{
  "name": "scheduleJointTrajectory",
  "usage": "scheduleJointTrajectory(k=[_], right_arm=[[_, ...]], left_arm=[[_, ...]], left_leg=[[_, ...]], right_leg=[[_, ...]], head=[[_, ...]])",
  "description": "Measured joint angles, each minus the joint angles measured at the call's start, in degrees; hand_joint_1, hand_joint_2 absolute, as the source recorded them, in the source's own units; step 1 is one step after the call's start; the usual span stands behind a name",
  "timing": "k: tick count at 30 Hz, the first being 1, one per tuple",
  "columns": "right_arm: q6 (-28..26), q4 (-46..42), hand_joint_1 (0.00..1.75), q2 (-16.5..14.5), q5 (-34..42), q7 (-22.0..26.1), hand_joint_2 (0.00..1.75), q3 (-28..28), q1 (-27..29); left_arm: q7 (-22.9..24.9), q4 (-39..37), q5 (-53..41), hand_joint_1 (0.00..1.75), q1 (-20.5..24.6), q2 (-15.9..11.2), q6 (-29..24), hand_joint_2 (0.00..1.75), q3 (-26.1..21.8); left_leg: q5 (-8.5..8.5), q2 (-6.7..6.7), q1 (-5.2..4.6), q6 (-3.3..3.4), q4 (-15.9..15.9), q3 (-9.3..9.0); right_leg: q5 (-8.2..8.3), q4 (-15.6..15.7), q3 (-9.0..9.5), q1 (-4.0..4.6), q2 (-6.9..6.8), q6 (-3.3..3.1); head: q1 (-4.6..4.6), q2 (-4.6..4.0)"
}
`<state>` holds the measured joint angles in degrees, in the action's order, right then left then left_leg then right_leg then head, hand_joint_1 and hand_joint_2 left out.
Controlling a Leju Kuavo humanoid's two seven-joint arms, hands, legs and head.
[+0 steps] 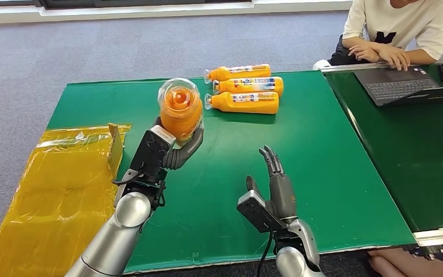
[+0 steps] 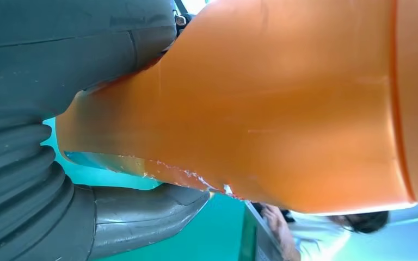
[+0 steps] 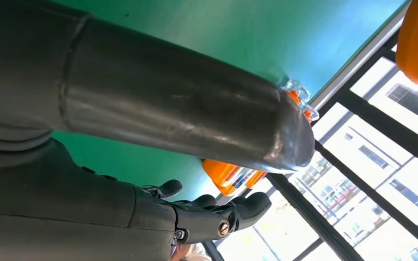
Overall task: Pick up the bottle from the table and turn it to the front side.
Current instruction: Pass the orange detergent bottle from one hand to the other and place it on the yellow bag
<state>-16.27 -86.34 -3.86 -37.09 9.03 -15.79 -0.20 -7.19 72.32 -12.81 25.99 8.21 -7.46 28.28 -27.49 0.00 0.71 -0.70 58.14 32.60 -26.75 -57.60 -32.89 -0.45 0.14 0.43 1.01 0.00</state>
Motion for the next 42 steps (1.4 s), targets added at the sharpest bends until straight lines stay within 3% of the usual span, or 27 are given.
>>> scheduleJointTrajectory(k=[5, 9, 18, 22, 28, 42], right_arm=[[-0.3, -1.9, 0.0, 0.1, 0.0, -0.1, 0.0, 0.8, 1.9], [-0.4, -3.3, 0.0, 0.7, 0.1, 0.0, 0.0, 1.4, 3.6], [-0.9, -4.8, 0.0, 1.6, 0.1, 0.3, 0.0, 1.9, 5.4], [-2.6, -5.2, 0.0, 2.5, 0.2, 1.4, 0.0, 2.0, 6.4], [-5.6, -5.7, 0.0, 4.7, 1.2, 3.0, 0.0, 2.0, 7.6], [-8.0, -5.2, 0.0, 6.6, 2.2, 3.1, 0.0, 1.4, 7.6]], left_arm=[[2.4, 0.3, -11.8, 1.75, -0.1, -1.4, -2.6, 1.75, -0.1], [2.8, 0.1, -20.6, 1.75, -0.2, -4.1, -5.0, 1.75, -0.8], [3.1, -0.6, -26.3, 1.75, -1.1, -7.7, -7.1, 1.75, -2.0], [3.7, -1.4, -31.8, 1.75, -2.3, -10.7, -11.1, 1.75, -2.4], [3.1, -3.7, -39.3, 1.75, -5.6, -15.3, -18.8, 1.75, -4.9], [7.6, -6.4, -50.2, 1.75, -18.8, -22.1, -25.3, 1.75, -14.0]], left_leg=[[0.0, 0.0, 0.0, 0.0, 0.0, 0.01], [-0.01, 0.01, 0.0, -0.01, 0.0, 0.01], [0.0, 0.01, 0.0, 0.0, 0.0, 0.01], [-0.01, 0.03, 0.0, -0.01, 0.0, -0.01], [-0.01, 0.04, 0.0, -0.02, -0.1, 0.01], [-0.04, 0.1, 0.01, -0.05, -0.1, 0.05]], right_leg=[[-0.01, 0.0, -0.01, 0.01, 0.0, 0.0], [-0.01, 0.0, -0.02, 0.02, 0.02, -0.01], [0.0, 0.0, 0.0, -0.01, 0.01, 0.0], [-0.01, 0.0, -0.01, 0.0, 0.06, 0.0], [-0.02, 0.0, -0.04, 0.03, 0.08, -0.02], [-0.07, 0.0, -0.1, 0.03, 0.1, -0.07]], head=[[0.0, 0.0], [0.0, 0.0], [-0.01, 0.0], [0.0, 0.0], [0.0, 0.0], [0.0, 0.0]])
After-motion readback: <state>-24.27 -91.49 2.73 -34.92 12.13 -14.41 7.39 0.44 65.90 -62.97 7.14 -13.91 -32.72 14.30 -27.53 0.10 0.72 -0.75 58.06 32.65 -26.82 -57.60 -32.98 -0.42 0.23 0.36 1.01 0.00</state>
